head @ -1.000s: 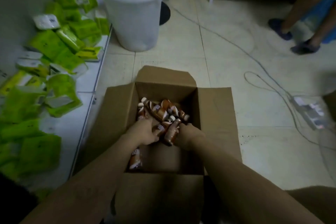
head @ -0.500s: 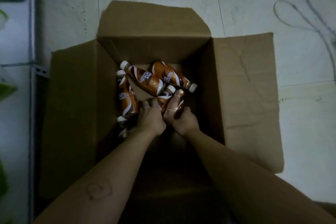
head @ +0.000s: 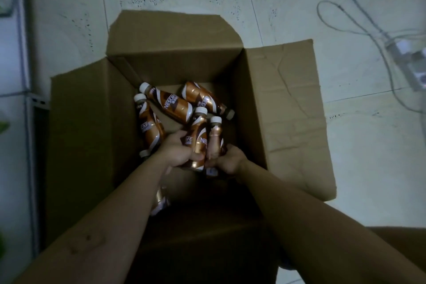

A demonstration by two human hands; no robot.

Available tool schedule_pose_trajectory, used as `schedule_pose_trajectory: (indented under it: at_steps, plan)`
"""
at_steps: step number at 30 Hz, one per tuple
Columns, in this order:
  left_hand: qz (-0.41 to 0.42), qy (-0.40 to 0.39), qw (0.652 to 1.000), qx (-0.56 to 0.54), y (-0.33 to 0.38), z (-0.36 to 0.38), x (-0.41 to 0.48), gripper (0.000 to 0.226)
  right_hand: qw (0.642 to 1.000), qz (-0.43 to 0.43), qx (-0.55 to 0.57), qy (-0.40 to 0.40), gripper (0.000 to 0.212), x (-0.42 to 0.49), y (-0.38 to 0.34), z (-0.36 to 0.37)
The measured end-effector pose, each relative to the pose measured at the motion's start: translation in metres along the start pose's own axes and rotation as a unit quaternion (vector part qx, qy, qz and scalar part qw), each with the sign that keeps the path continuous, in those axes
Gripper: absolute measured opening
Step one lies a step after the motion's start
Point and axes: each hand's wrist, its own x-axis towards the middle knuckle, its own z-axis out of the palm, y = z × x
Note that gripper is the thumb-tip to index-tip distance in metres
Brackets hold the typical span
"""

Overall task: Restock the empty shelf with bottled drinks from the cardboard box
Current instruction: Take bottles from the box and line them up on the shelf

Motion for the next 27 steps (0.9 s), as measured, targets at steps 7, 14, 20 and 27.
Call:
schedule_pose_trajectory:
  at_steps: [7, 14, 20, 27]
  plan:
    - [0.104, 0.051, 0.992, -0.057, 0.035, -0.03, -0.087, 0.1, 0.986, -0.147, 0.08, 0.001, 0.07, -0.082, -0.03, -0.018]
    - [0.293, 0.163, 0.942, 0.005, 0.096, -0.057, -0.231, 0.091, 0.924, -0.364, 0.109, 0.049, 0.064, -0.22, -0.087, -0.054]
    - [0.436, 0.28, 0.855, 0.004, 0.128, -0.08, -0.377, 0.089, 0.838, -0.534, 0.064, 0.092, 0.065, -0.36, -0.133, -0.068]
    - [0.518, 0.419, 0.745, 0.016, 0.099, -0.124, -0.513, 0.099, 0.722, -0.688, -0.008, 0.072, 0.062, -0.497, -0.166, -0.033]
